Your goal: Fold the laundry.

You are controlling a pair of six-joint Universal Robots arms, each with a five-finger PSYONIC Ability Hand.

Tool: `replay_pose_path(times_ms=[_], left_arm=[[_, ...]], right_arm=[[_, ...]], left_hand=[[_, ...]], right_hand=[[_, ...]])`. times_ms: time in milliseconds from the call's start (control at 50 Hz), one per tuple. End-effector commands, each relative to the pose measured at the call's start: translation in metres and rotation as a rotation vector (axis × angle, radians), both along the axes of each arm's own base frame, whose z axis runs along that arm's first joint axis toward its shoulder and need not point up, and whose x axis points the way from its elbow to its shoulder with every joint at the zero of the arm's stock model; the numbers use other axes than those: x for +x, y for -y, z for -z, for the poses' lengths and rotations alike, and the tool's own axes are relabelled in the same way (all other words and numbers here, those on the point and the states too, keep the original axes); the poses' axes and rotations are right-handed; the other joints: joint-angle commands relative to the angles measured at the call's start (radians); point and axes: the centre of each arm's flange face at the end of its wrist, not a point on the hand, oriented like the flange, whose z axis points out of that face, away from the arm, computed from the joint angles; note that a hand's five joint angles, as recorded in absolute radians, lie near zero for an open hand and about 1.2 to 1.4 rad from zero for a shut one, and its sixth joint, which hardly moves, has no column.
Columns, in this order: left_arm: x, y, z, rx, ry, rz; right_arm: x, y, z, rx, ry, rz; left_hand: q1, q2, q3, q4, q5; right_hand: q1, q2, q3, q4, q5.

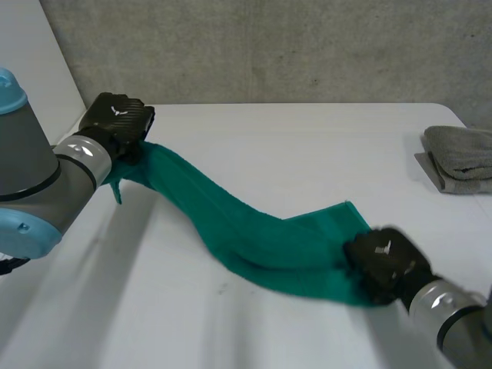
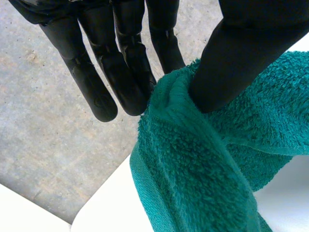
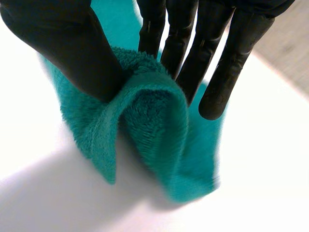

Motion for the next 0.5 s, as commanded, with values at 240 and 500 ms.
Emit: replay_pose_path(times_ms=[240,500], left_arm=[[0.024,-0.065,-0.033,0.128,-0.014,-0.009],[0.024,-0.051,0.002,0.211,0.017,-0.027]], right_arm=[[-0.007,0.017,-0.137,-0.186,-0.108,-0.068],[0.001,0.027,-0.067,0.168,-0.028,-0.032]], left_hand=[[0.281,0.206,0.203,0.198,0.273],[0.281,0.206,0.203,0.198,0.273]], right_hand=[[0.694,0.233,0.217,0.209,0.23],[-0.353,-0.814,-0.83,-0.837,-0.817]])
